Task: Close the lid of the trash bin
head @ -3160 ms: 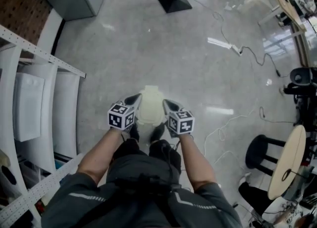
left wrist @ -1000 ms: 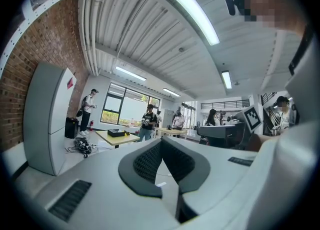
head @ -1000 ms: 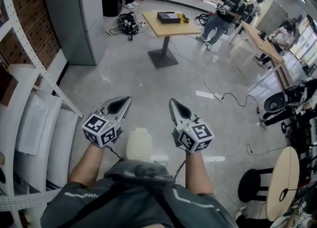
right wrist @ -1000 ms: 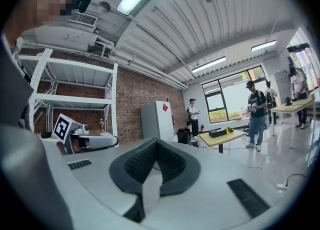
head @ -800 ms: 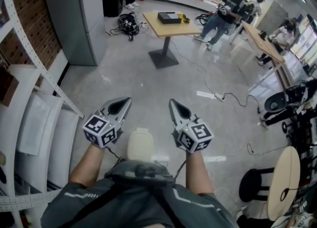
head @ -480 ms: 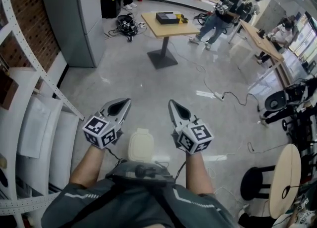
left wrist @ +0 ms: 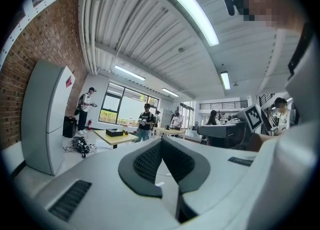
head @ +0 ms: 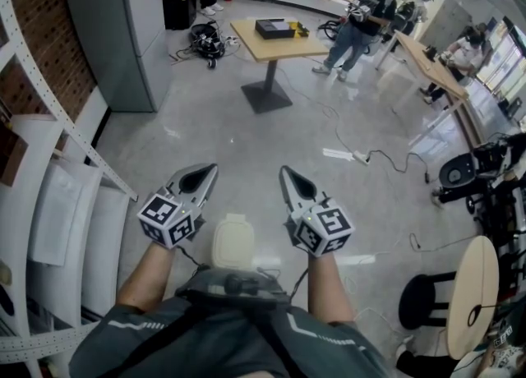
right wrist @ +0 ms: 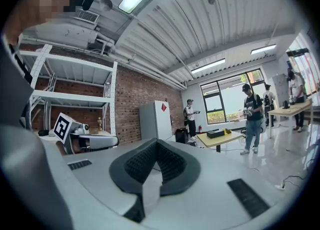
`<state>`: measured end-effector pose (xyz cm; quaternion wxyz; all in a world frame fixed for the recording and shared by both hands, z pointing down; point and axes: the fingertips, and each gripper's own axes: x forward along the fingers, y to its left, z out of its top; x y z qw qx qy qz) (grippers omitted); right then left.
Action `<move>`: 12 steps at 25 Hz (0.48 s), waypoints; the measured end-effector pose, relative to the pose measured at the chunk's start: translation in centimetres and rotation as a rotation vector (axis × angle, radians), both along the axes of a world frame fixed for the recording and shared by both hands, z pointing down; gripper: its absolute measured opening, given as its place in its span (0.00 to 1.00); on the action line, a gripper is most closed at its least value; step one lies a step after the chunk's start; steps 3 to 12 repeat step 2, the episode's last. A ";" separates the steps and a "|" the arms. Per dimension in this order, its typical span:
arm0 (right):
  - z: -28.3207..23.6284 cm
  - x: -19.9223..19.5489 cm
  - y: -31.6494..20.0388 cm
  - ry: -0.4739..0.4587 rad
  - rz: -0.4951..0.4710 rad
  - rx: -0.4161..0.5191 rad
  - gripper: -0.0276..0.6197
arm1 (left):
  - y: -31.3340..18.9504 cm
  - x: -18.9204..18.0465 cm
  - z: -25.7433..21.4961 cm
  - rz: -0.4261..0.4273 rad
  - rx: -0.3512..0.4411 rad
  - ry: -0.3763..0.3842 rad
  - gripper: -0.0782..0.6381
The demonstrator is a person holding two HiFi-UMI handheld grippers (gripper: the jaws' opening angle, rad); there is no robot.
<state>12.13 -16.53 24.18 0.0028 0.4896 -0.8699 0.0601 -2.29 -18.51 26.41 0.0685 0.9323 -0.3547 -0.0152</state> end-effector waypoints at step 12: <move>0.1 -0.1 -0.1 0.002 -0.001 -0.002 0.05 | 0.0 0.0 0.1 0.000 -0.002 0.001 0.11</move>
